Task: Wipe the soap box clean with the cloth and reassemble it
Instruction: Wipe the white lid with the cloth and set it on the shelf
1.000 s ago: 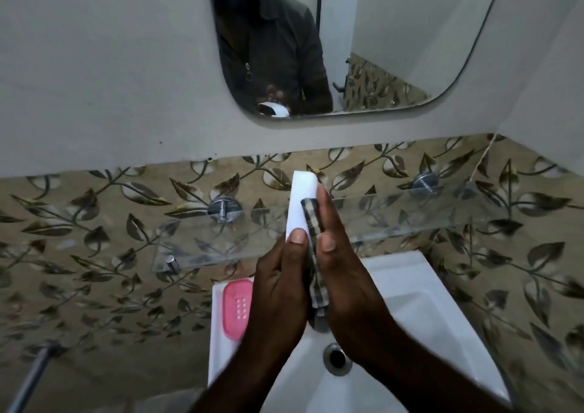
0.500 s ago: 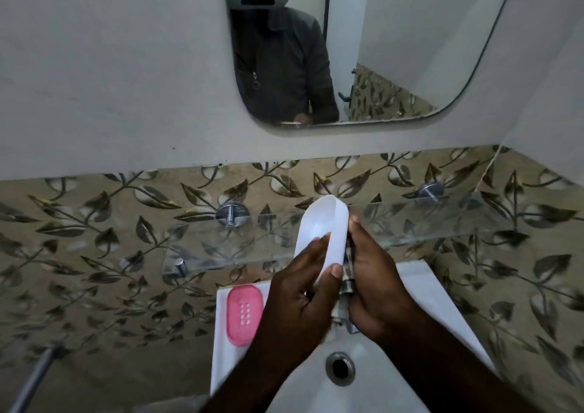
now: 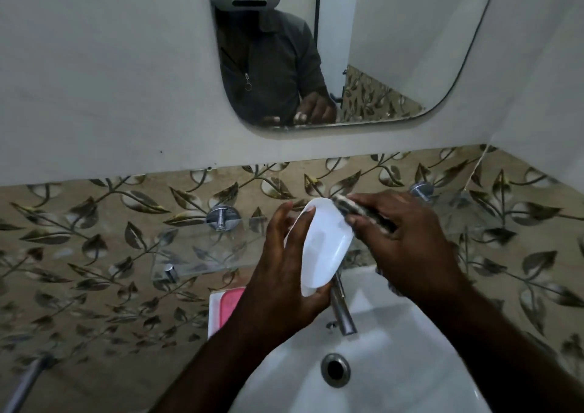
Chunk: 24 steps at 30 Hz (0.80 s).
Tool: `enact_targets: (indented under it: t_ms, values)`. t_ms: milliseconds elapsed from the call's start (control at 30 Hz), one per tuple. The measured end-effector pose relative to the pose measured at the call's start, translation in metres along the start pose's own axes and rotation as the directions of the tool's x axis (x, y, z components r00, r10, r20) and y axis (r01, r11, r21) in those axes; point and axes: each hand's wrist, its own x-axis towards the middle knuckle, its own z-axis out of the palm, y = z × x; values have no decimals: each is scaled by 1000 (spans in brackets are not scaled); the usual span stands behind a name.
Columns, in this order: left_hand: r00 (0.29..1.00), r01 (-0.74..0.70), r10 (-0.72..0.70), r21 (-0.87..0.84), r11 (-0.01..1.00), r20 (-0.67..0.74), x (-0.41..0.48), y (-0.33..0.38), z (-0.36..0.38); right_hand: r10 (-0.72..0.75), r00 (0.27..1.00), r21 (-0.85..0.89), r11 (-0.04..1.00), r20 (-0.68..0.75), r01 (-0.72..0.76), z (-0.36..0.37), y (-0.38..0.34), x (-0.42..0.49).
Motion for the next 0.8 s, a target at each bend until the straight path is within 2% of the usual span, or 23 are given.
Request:
enact_targets:
  t_ms: [133,200,267,333,433,500,533,600,667,733,800]
  values:
    - [996,-89,89,32,995,5,4,6,0,-42,970,-331,936,238,122,14,-19,6]
    - [994,-110,109,17,994,18,5,7,1,-79,929,-372,902,360,221,26,-25,5]
    - [995,-103,102,11,995,19,4,4,2,-85,901,-309,922,425,232,34,-25,6]
    - [995,-99,99,0,995,-16,3,0,1,-49,889,-206,966,455,159,33,-22,10]
    - [990,-117,116,-13,993,-75,3,-6,3,8,808,54,997,589,-49,19,-17,21]
    - [988,-113,109,-33,993,-112,5,-9,9,0,750,254,941,661,-224,6,-15,24]
    - [986,-98,91,-50,994,-137,6,-10,12,11,756,344,886,654,-311,0,-13,24]
    - [978,-74,59,-67,995,-201,10,-12,20,91,826,530,727,556,-437,-8,-5,22]
    - [971,-46,28,-70,997,-238,15,-15,30,271,867,729,469,419,-499,-11,10,16]
    - [972,0,-15,-65,998,-237,19,-18,41,458,817,859,191,350,-475,-9,31,7]
    - [975,67,-76,-48,997,-207,24,-20,53,577,727,890,2,372,-457,-5,46,-3]
